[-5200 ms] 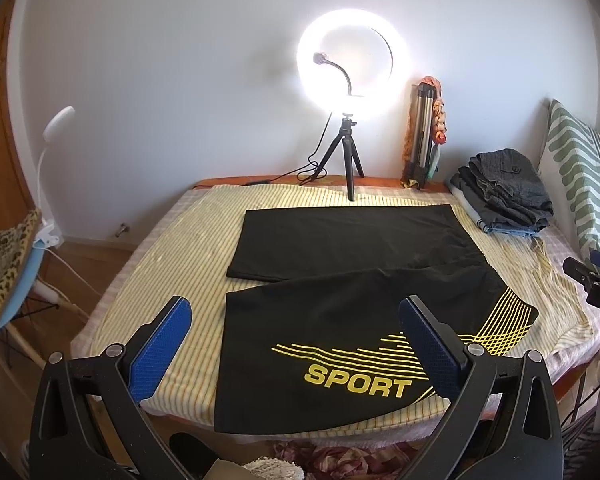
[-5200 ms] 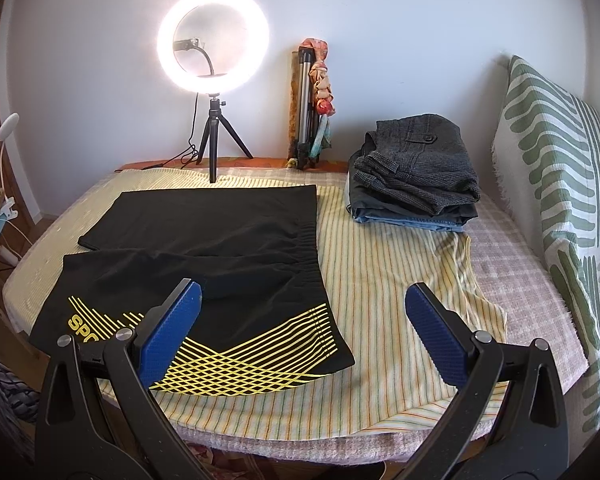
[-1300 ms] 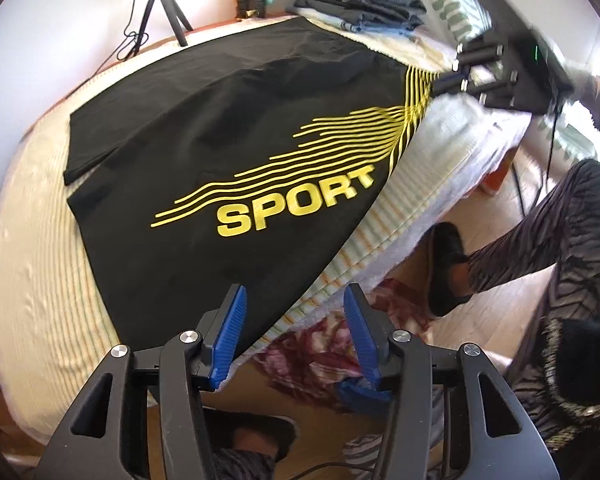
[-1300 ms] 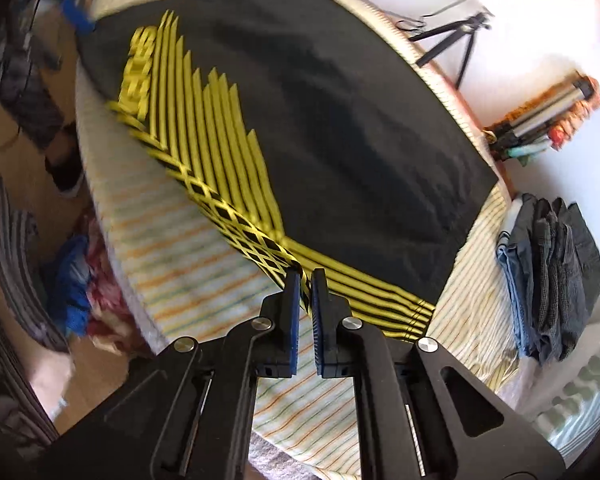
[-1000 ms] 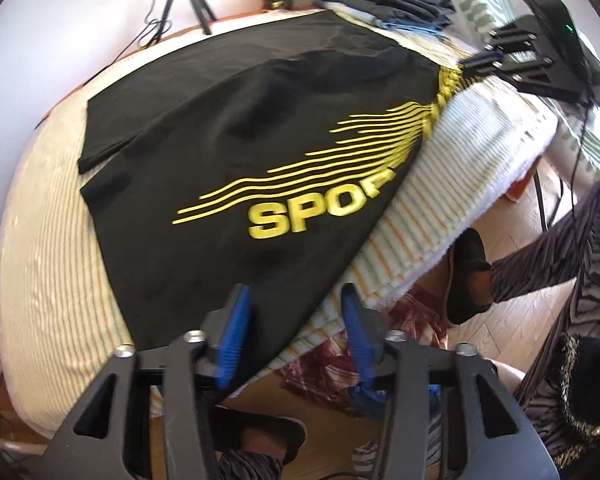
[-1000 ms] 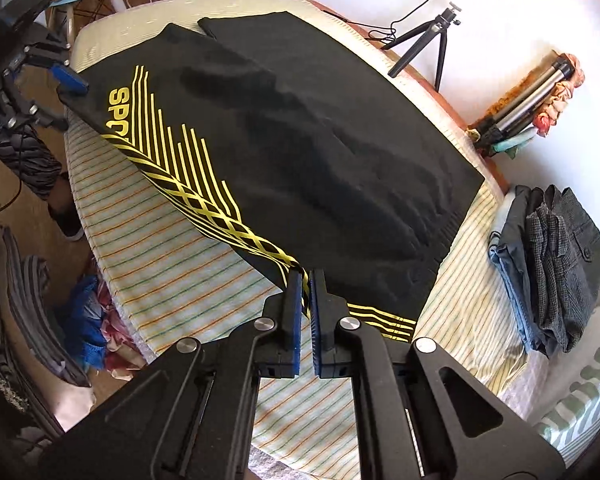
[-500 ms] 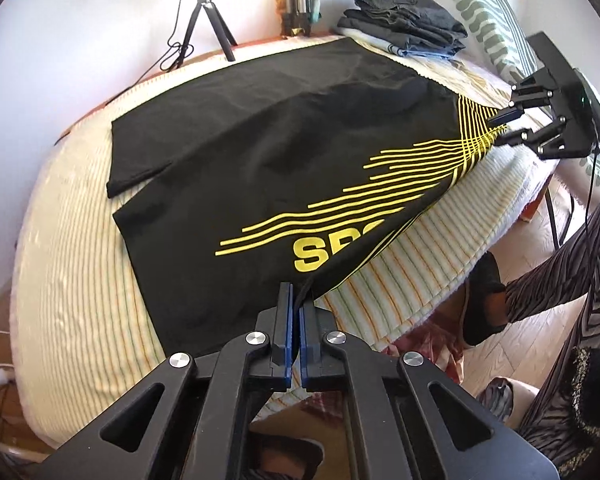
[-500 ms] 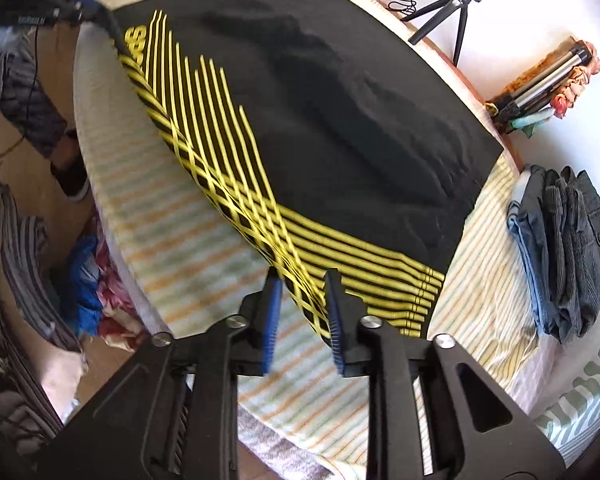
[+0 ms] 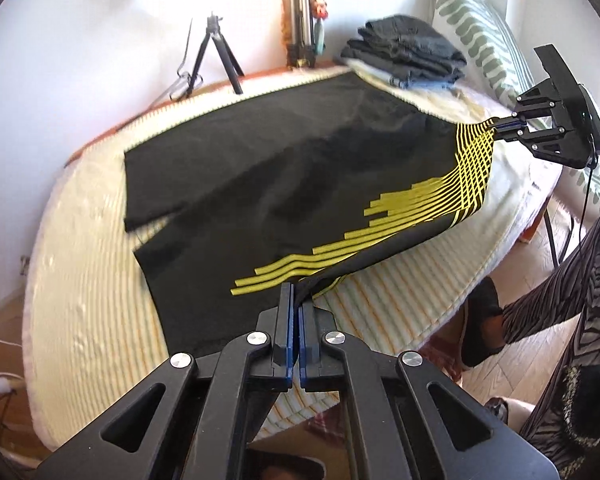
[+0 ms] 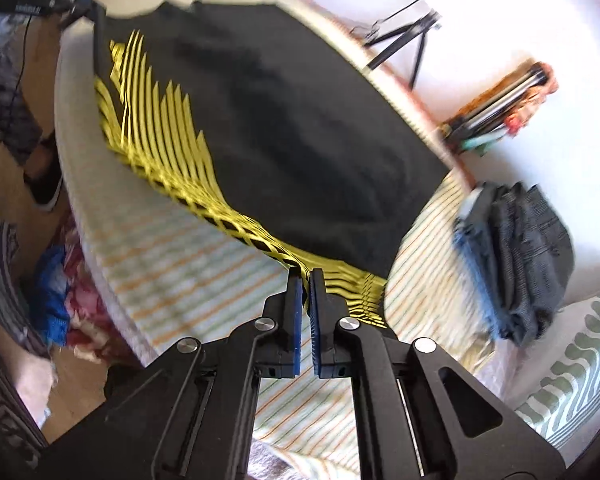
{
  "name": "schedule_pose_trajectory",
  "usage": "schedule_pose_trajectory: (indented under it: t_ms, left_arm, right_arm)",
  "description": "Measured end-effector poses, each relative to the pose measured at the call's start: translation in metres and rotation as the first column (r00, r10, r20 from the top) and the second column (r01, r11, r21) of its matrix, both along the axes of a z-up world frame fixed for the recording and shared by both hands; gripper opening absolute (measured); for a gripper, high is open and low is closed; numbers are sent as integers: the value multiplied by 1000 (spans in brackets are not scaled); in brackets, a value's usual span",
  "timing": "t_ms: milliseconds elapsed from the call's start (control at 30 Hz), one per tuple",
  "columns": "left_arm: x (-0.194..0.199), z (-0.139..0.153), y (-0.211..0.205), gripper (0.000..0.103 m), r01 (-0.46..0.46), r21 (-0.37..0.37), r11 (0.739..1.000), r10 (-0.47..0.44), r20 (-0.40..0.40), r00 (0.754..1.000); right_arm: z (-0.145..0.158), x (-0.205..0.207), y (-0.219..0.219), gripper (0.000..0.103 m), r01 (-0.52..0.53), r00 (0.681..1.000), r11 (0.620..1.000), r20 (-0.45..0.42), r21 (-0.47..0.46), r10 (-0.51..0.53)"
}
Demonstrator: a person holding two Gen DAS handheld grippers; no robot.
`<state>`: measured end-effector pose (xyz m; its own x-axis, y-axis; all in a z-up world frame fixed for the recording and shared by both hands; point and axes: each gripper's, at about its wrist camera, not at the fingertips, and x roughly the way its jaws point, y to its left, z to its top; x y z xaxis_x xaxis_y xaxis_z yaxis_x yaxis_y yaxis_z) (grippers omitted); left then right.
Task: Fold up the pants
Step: 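Lift the shorts hem with both grippers and fold it over toward the waistband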
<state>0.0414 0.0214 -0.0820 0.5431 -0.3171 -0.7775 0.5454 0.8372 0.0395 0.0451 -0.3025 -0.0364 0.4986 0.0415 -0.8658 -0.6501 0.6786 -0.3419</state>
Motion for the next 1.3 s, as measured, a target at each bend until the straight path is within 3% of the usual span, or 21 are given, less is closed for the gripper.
schedule_pose_trajectory:
  t_ms: [300,667,1033,1300]
  left_arm:
    - [22,30,13,0,-35,-19,999,36,95,995]
    - [65,50,17,0,-44,-9,999,45,178,983]
    - [138,59,20,0,-68,24,997,61,222,973]
    - [202,43,18,0,-82,81,993,65,202,977]
  right_arm:
    - [47,37,2,2,63,989,997,128,44,-68]
    - [70,97,6,2,130,974,989,178,70,-140]
    - [60,173,7,2,190,964,979,175,69,-199]
    - [32,234,9,2,223,964,973,137,67,-230]
